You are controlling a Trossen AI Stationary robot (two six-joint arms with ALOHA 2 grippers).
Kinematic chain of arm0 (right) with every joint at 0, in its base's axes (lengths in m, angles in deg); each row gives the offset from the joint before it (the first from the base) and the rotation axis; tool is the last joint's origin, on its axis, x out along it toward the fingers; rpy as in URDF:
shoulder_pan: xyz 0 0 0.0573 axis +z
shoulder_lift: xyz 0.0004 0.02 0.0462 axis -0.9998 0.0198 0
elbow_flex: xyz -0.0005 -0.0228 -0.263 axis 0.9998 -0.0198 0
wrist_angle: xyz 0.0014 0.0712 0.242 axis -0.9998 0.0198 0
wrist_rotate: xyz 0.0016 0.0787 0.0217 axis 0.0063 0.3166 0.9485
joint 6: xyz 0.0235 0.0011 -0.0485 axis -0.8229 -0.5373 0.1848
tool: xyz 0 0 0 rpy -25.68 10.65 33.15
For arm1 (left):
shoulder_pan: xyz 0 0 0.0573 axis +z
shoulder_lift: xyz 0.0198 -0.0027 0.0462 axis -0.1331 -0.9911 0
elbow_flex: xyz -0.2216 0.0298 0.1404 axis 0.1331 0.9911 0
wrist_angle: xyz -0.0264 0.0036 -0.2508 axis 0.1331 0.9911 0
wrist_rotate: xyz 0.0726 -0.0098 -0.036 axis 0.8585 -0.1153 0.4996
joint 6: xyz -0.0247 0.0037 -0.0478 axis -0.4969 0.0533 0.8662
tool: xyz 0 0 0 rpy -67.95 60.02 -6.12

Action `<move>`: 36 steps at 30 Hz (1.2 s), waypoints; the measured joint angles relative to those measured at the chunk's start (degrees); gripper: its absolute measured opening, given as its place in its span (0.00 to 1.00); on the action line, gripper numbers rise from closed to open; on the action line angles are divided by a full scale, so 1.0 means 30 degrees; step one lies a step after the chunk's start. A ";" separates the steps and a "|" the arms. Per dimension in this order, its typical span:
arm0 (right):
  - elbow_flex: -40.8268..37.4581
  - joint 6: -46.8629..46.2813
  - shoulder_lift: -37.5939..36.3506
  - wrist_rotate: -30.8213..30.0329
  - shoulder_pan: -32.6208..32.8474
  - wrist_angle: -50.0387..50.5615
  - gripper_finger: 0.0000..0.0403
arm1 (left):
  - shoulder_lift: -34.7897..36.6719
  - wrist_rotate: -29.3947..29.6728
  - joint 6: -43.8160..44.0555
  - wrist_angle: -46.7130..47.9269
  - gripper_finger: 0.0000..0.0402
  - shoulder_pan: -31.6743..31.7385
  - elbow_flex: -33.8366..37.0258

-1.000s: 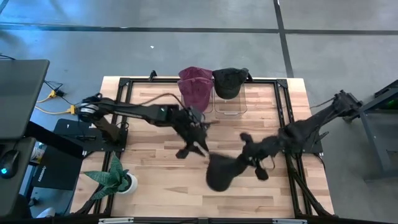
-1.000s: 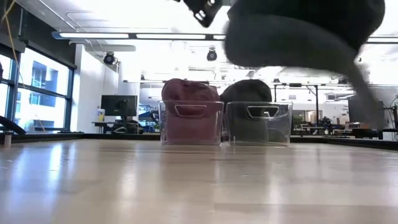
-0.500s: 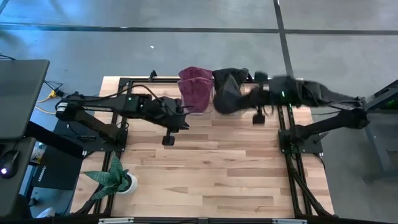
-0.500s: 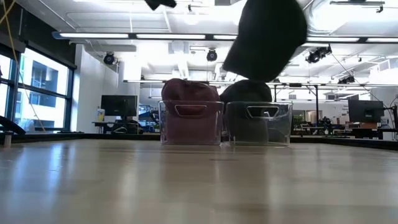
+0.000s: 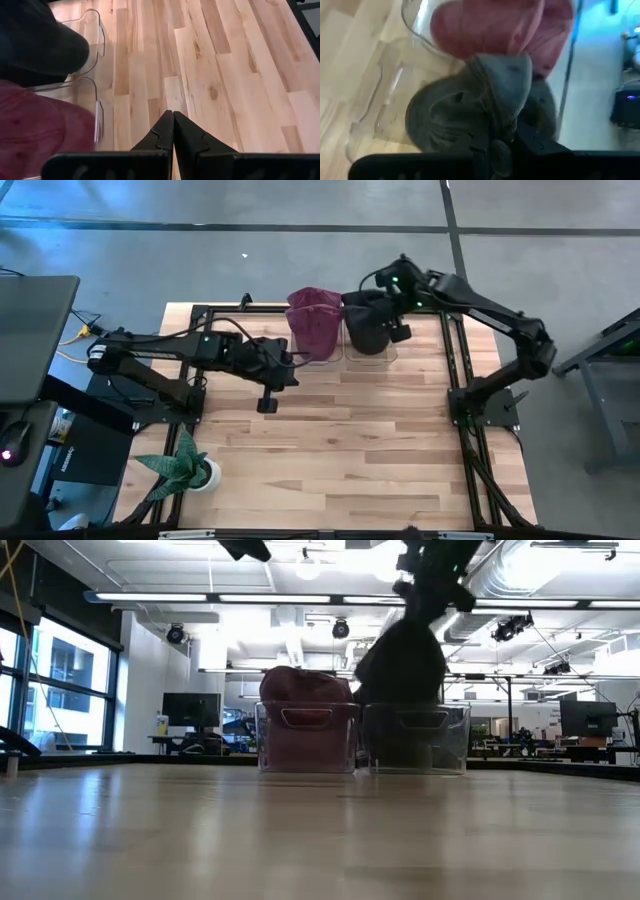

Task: Pick & Place hat
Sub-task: Put the black cap into the right transparent bin

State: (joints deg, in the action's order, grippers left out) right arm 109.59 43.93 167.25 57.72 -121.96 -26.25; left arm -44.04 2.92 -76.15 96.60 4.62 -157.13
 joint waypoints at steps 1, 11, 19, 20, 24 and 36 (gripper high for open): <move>0.0000 0.0043 0.0423 -0.0093 -0.0174 -0.0007 0.09 | 0.0000 0.0002 -0.0059 -0.0097 0.00 0.0000 0.0137; 0.0000 0.0732 0.2804 -0.2943 -0.0476 -0.0252 0.14 | -0.0007 -0.0041 -0.0046 -0.0126 0.00 0.0000 0.0732; 0.0000 -0.0250 0.3094 -0.3964 -0.0709 -0.1291 0.29 | -0.0007 -0.0043 -0.0067 -0.0801 0.00 0.0000 0.0745; 0.0000 -0.0517 0.3008 -0.3960 -0.0724 -0.1352 0.32 | -0.0007 -0.0035 -0.0073 -0.0895 0.00 0.0000 0.0745; 0.0000 -0.2172 0.2280 -0.4065 -0.0510 -0.1324 0.45 | -0.0007 -0.0028 -0.0100 -0.1225 0.00 0.0000 0.0745; -0.5425 -1.2318 -0.3643 0.3225 0.0042 -0.6342 0.48 | -0.0811 -0.0074 -0.0445 -0.4424 0.00 0.0000 0.0744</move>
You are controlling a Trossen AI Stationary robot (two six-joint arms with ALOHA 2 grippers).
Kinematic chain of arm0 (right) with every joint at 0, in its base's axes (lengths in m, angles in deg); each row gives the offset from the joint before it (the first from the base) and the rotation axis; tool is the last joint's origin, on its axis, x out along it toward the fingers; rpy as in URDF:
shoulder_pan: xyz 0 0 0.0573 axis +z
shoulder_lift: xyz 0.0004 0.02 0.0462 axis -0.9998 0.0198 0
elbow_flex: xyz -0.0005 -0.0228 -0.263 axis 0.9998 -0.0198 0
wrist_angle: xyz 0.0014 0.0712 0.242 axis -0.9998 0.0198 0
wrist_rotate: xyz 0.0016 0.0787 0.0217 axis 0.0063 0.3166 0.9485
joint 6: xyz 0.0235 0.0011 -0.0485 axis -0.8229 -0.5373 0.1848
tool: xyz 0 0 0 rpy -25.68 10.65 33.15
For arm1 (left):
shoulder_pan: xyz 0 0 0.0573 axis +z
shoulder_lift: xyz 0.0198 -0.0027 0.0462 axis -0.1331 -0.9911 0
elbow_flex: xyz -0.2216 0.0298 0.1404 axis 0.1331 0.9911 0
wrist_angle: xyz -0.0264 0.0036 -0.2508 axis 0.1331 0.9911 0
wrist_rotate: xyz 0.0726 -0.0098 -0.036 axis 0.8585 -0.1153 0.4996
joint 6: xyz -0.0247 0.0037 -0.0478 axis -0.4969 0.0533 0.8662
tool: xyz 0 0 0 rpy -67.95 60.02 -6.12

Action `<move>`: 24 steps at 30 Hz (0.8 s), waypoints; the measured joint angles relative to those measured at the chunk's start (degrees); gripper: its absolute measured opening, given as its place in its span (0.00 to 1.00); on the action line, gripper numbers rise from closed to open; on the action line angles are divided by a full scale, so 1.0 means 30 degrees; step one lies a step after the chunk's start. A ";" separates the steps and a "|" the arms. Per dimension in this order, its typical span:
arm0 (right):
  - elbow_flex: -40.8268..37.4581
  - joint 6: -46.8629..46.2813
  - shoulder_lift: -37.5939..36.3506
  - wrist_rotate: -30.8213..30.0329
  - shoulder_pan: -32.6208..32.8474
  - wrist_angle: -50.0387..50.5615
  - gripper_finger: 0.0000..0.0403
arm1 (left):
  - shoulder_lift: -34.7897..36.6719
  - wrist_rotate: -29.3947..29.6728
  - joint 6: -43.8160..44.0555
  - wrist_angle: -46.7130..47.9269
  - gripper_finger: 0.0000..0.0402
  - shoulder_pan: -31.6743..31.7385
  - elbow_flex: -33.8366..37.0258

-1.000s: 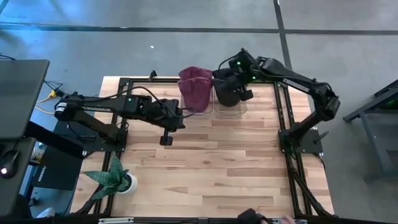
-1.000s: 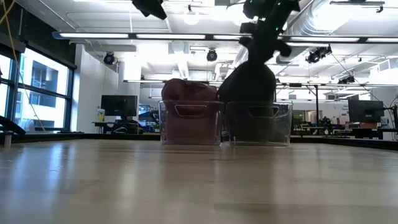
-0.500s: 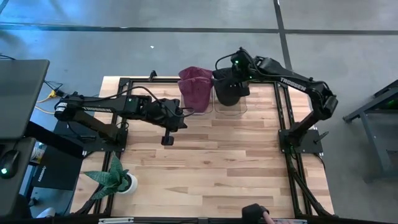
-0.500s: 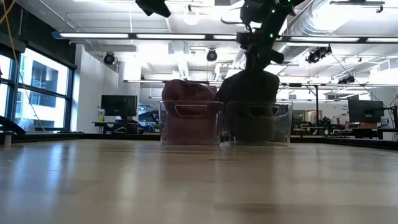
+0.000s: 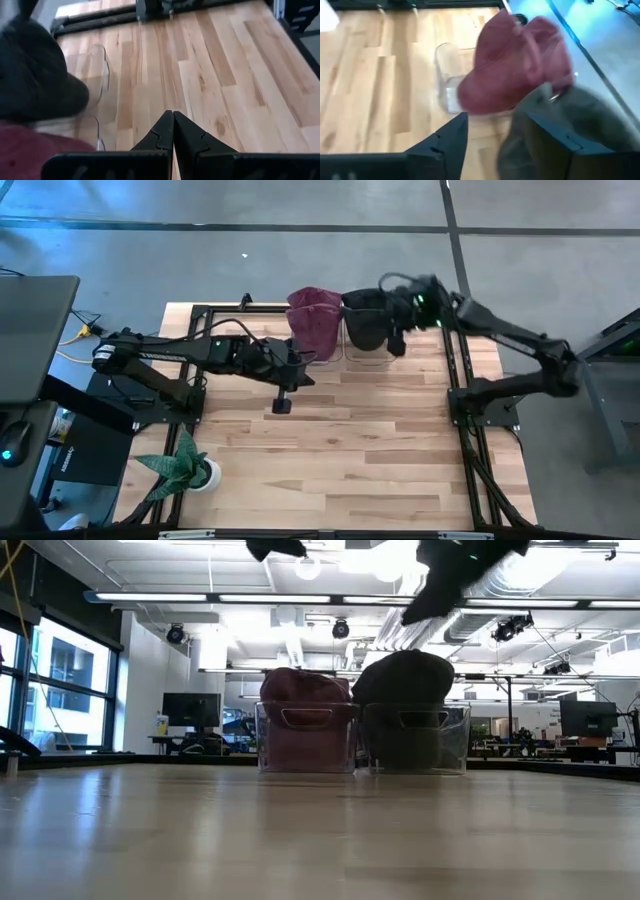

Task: Pick & Place hat
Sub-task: Put the black cap into the right transparent bin

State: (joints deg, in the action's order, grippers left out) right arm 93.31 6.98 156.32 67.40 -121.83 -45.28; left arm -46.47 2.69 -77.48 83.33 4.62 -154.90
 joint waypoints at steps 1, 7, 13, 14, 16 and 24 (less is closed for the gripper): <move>-0.1261 -0.0429 -0.0780 0.0148 0.0165 -0.0782 0.46 | -0.0014 0.0108 0.0077 0.0057 0.00 0.0000 0.0044; -0.8159 -0.2396 -0.4093 0.0263 0.1469 -0.5020 0.30 | -0.0012 0.0243 0.0160 -0.0408 0.00 0.0007 0.0083; -1.2203 -0.3261 -0.3839 -0.1486 0.1296 -1.1305 0.14 | -0.0034 0.0993 0.0399 -0.6466 0.00 0.0587 0.4320; -1.2545 -0.3252 -0.3669 -0.1852 0.1078 -1.2233 0.11 | -0.0038 0.1010 0.0683 -0.7286 0.00 0.0810 0.5043; -1.2789 -0.3153 -0.3306 -0.2450 0.0486 -1.4094 0.07 | -0.0021 0.1039 0.1181 -0.9149 0.00 0.1296 0.6320; -1.1938 -0.2908 -0.1902 -0.3005 -0.2221 -1.7204 0.02 | 0.0096 0.1055 0.2331 -1.3171 0.00 0.2331 0.8862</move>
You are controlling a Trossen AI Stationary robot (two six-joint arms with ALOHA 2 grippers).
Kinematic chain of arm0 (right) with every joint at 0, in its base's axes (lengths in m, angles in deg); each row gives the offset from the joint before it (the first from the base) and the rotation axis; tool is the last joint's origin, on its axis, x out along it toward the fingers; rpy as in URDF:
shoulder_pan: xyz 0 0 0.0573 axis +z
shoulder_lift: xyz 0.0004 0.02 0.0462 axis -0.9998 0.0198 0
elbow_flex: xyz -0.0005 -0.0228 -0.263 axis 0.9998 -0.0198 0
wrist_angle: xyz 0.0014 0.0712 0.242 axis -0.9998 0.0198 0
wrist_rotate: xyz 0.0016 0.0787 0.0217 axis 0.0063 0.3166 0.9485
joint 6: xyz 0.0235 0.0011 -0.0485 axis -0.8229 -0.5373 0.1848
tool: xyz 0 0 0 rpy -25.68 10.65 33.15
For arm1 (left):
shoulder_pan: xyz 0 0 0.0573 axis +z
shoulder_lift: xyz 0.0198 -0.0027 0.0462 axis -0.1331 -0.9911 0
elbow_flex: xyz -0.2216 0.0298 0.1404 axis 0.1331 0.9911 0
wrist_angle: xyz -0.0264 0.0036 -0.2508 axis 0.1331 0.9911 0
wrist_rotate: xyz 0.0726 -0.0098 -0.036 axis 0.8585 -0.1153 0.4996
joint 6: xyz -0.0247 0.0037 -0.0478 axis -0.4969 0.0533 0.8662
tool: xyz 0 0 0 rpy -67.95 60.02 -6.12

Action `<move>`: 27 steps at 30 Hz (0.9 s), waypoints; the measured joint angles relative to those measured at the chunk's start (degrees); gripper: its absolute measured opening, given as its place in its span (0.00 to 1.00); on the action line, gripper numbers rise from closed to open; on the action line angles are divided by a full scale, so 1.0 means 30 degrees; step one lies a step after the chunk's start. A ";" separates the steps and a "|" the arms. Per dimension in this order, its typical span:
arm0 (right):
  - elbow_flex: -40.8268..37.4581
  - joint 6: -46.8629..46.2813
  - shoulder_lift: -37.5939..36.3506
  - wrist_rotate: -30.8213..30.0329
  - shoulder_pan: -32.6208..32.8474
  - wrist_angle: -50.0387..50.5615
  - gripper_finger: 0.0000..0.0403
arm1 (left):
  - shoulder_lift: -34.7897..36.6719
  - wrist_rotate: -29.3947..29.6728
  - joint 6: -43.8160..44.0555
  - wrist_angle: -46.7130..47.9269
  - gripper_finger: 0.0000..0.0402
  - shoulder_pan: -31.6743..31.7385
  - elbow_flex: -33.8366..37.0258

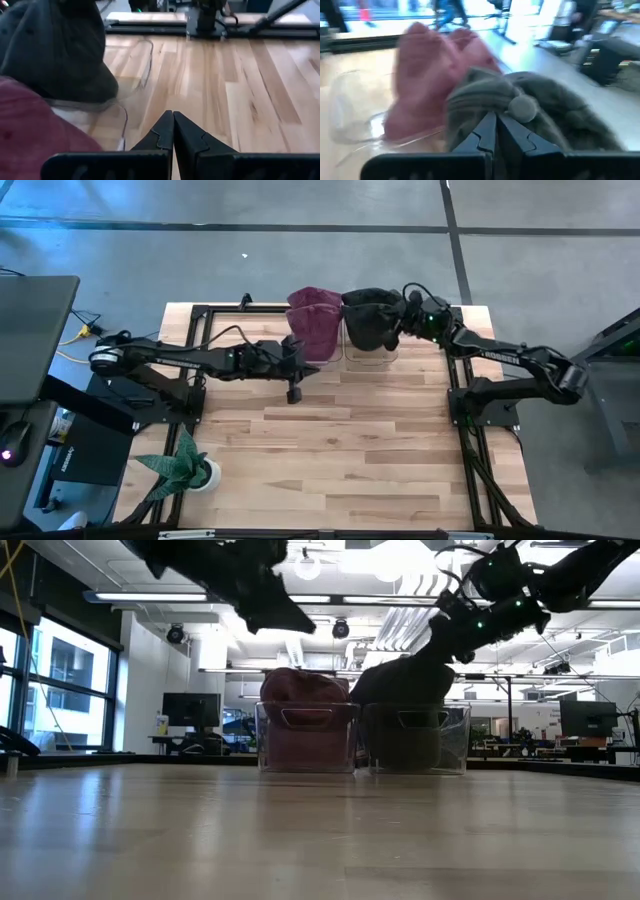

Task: Pick & Place hat
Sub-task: Put the black cap into the right transparent bin, then return to Home Position

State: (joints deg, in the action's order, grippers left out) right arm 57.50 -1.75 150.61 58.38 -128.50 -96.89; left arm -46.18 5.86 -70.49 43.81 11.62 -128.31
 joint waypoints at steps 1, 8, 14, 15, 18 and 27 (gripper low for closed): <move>0.0016 -0.0018 -0.0017 0.0478 -0.0067 -0.0021 0.03 | 0.0293 0.0009 -0.0027 0.0391 0.00 -0.0036 0.0062; -0.0001 -0.1789 -0.2061 0.3355 0.2326 0.1952 0.01 | 0.3651 0.0919 -0.0516 0.3738 0.00 -0.0755 0.0057; -0.0877 -0.3632 -0.5328 0.3749 0.7062 0.4877 0.01 | 0.8020 0.2678 -0.0985 0.5074 0.00 -0.2488 0.1633; -0.1350 -0.3922 -0.5927 0.3736 0.7906 0.4863 0.00 | 0.8797 0.2949 -0.0967 0.4887 0.00 -0.2760 0.2258; -0.3081 -0.5594 -0.7846 0.2963 1.0393 0.3571 0.01 | 1.1112 0.3481 -0.0183 0.4142 0.00 -0.3432 0.4396; -0.6930 -0.7136 -1.3565 0.0237 1.5109 0.2155 0.01 | 1.5574 0.3694 0.1027 0.1768 0.00 -0.3956 0.9041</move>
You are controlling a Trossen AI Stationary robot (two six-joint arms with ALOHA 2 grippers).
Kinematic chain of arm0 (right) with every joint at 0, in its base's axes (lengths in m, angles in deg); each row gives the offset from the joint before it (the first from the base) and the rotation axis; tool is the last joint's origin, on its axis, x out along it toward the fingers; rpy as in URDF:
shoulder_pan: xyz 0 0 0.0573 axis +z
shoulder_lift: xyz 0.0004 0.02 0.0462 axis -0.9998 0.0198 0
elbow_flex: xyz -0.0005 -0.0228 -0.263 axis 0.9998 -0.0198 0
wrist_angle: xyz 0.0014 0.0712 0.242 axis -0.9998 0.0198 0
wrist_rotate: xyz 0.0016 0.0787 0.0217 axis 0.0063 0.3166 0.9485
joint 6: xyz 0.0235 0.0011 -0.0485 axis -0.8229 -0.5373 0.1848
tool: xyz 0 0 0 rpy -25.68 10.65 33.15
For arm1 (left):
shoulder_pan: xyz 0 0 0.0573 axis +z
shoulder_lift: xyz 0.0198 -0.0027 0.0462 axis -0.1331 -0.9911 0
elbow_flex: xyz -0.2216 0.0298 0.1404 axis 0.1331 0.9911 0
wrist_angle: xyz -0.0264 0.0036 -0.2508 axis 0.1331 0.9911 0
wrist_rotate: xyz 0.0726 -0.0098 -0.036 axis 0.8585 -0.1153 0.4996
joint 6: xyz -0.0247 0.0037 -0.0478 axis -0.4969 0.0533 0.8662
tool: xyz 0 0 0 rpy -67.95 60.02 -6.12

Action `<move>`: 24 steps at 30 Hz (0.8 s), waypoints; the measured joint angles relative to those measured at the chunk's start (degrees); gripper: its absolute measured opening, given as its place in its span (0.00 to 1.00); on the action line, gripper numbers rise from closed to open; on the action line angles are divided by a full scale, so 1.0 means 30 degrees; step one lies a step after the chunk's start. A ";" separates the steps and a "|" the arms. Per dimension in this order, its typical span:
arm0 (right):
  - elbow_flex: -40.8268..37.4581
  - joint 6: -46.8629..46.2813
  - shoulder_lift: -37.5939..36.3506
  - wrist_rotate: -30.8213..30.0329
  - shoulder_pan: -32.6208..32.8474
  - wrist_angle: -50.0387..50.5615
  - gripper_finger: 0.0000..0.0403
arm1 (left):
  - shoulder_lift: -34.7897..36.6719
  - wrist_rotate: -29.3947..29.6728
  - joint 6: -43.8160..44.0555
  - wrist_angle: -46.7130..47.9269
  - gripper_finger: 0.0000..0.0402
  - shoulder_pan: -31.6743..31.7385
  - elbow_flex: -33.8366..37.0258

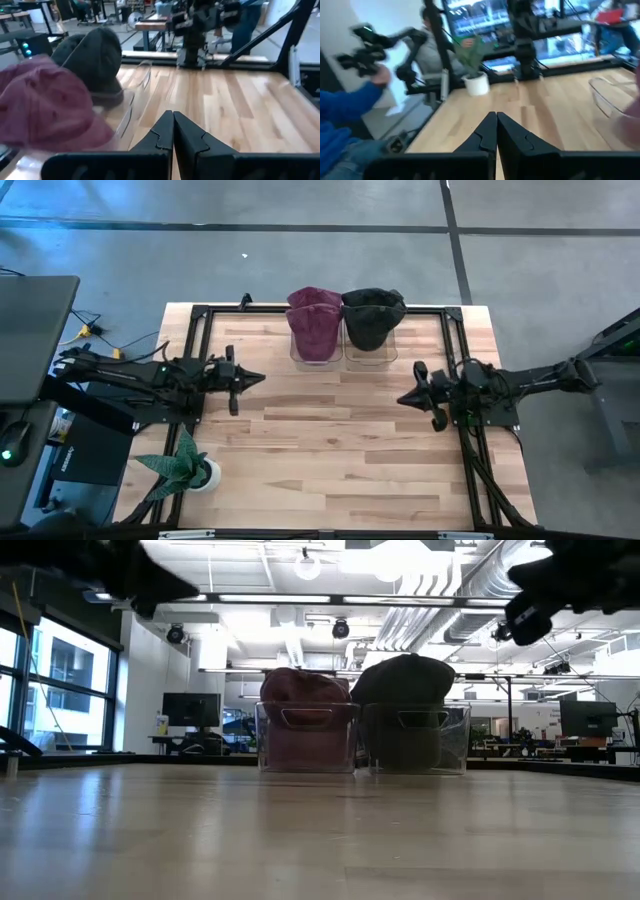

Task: Pick & Place hat
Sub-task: Return to Home Position

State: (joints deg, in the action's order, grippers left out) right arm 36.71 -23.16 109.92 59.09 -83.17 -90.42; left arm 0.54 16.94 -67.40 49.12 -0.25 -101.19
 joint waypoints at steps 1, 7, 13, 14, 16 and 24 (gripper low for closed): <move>-0.0308 -0.0001 -0.0632 0.0317 0.0009 0.0046 0.01 | 0.0250 0.0132 0.0004 -0.0004 0.00 0.0004 0.0367; -0.1808 -0.0146 -0.4181 0.1790 -0.0853 0.0379 0.01 | 0.1589 0.0222 0.0311 -0.1057 0.00 0.0007 0.2650; -0.2307 0.0309 -0.6625 0.2533 -0.2438 0.3235 0.00 | 0.3204 0.0501 0.1320 -0.1492 0.00 0.0007 0.4625; -0.2314 0.0351 -0.6957 0.2562 -0.2623 0.3921 0.00 | 0.3564 0.0765 0.1477 -0.1471 0.00 0.0007 0.4951; -0.2319 0.0397 -0.7597 0.2824 -0.2846 0.4858 0.00 | 0.4259 0.0985 0.1821 -0.1736 0.00 0.0007 0.5642; -0.2786 0.0860 -0.8269 0.4046 -0.2893 0.5307 0.00 | 0.7792 0.0927 0.2684 -0.0805 0.00 0.0007 0.7460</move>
State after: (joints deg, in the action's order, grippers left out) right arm 28.35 -20.58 85.11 71.23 -91.85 -74.50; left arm 23.91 19.72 -59.35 46.70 -0.23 -78.81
